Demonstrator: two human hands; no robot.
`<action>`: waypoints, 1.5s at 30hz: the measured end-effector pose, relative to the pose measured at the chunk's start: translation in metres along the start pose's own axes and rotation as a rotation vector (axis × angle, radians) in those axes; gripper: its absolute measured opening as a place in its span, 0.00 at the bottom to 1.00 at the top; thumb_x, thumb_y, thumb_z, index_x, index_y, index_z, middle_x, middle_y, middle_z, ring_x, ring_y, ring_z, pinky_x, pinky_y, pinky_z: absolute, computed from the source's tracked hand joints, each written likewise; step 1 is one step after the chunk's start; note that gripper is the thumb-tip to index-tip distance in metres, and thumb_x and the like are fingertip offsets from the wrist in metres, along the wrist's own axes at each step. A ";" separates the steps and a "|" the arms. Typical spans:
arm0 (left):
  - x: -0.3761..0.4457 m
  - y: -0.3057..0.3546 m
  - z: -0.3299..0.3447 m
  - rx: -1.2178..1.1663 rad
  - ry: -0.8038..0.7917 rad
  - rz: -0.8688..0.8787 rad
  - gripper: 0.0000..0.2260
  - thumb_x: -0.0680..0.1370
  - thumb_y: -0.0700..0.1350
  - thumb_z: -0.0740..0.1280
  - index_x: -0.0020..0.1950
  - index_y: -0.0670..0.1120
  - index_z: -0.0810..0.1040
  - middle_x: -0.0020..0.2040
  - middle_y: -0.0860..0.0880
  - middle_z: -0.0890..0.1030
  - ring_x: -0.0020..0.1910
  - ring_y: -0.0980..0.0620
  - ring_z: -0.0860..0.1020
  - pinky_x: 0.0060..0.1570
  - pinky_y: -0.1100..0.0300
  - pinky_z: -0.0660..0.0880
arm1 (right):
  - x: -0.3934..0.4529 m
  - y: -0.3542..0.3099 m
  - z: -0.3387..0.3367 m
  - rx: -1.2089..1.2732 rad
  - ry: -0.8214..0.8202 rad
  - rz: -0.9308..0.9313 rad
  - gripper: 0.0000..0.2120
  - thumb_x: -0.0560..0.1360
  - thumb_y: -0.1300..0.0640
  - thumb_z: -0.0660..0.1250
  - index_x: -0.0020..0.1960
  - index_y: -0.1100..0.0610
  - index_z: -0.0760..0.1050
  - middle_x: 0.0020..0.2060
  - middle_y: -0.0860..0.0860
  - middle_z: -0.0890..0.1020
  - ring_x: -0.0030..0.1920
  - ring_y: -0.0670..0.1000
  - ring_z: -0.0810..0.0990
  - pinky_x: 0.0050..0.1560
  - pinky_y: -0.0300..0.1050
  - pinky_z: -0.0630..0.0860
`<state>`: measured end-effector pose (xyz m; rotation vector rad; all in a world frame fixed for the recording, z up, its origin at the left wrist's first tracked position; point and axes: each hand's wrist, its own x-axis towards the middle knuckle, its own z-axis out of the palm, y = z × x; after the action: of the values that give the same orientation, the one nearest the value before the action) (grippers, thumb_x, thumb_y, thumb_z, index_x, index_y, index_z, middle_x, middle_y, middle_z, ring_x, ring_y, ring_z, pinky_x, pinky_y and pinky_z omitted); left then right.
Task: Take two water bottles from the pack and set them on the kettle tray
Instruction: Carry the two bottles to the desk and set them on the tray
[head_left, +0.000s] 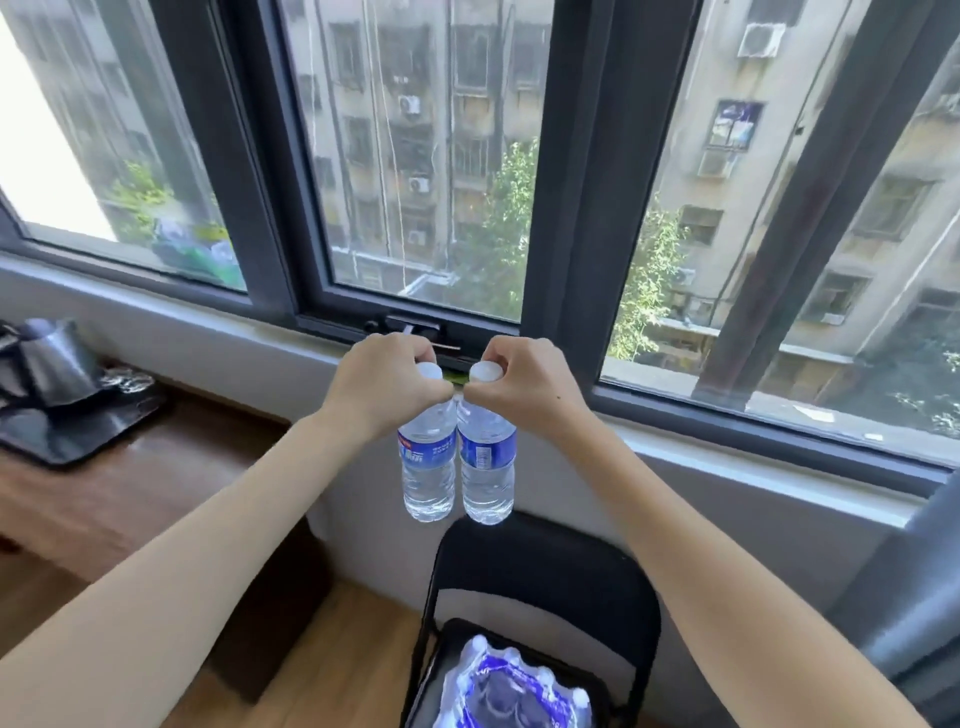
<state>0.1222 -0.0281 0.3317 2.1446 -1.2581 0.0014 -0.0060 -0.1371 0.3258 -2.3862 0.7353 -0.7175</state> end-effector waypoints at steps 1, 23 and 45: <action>-0.007 -0.007 -0.010 0.011 0.020 -0.032 0.07 0.64 0.50 0.72 0.35 0.47 0.78 0.29 0.52 0.76 0.37 0.47 0.74 0.32 0.58 0.65 | 0.003 -0.009 0.007 0.019 -0.025 -0.029 0.11 0.63 0.52 0.71 0.38 0.59 0.76 0.30 0.51 0.78 0.34 0.50 0.72 0.33 0.44 0.68; -0.295 -0.210 -0.272 0.306 0.497 -0.821 0.07 0.61 0.49 0.68 0.35 0.47 0.77 0.31 0.52 0.78 0.36 0.49 0.76 0.30 0.58 0.69 | -0.078 -0.353 0.259 0.281 -0.572 -0.691 0.09 0.63 0.51 0.71 0.33 0.53 0.71 0.29 0.48 0.75 0.34 0.51 0.72 0.32 0.45 0.66; -0.347 -0.398 -0.397 0.331 0.549 -0.953 0.07 0.66 0.48 0.70 0.39 0.47 0.77 0.35 0.51 0.77 0.36 0.51 0.74 0.31 0.61 0.66 | -0.057 -0.529 0.444 0.250 -0.662 -0.764 0.11 0.63 0.50 0.70 0.38 0.56 0.75 0.32 0.49 0.78 0.34 0.51 0.74 0.29 0.42 0.65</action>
<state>0.3682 0.5849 0.3302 2.5694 0.1339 0.3841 0.4073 0.4197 0.3182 -2.4067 -0.5323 -0.2138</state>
